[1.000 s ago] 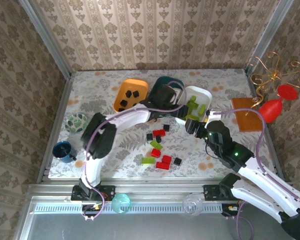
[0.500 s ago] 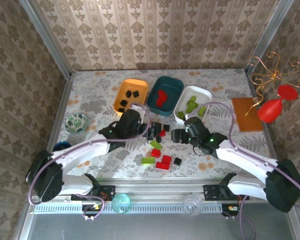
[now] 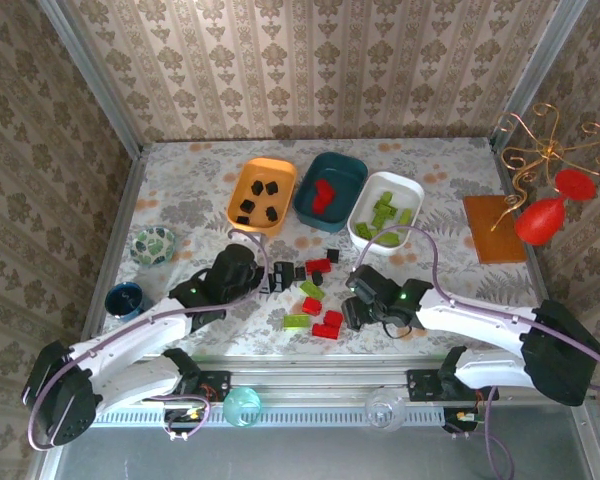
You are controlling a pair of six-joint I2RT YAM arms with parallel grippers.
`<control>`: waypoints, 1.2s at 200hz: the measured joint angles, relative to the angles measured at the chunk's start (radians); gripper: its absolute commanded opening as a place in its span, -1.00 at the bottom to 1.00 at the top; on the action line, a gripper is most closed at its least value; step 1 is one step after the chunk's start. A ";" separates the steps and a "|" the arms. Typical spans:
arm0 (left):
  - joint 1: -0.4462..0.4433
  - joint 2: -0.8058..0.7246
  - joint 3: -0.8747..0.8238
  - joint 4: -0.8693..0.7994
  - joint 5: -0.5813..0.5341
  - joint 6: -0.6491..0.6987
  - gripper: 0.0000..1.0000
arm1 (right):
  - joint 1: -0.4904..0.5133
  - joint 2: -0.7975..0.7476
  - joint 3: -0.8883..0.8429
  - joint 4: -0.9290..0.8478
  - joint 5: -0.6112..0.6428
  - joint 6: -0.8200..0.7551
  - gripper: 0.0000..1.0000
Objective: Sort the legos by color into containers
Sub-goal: Pick up the lego from the bottom-center of the table.
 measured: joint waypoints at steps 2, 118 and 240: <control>0.002 0.000 0.000 0.000 0.000 -0.001 1.00 | 0.005 -0.001 -0.002 -0.006 0.000 0.003 0.29; 0.040 0.015 0.000 -0.006 0.004 -0.010 1.00 | 0.072 0.135 0.057 0.003 0.035 0.022 0.38; 0.056 0.015 -0.002 -0.014 0.008 -0.021 1.00 | 0.114 0.032 0.041 -0.082 0.035 0.001 0.34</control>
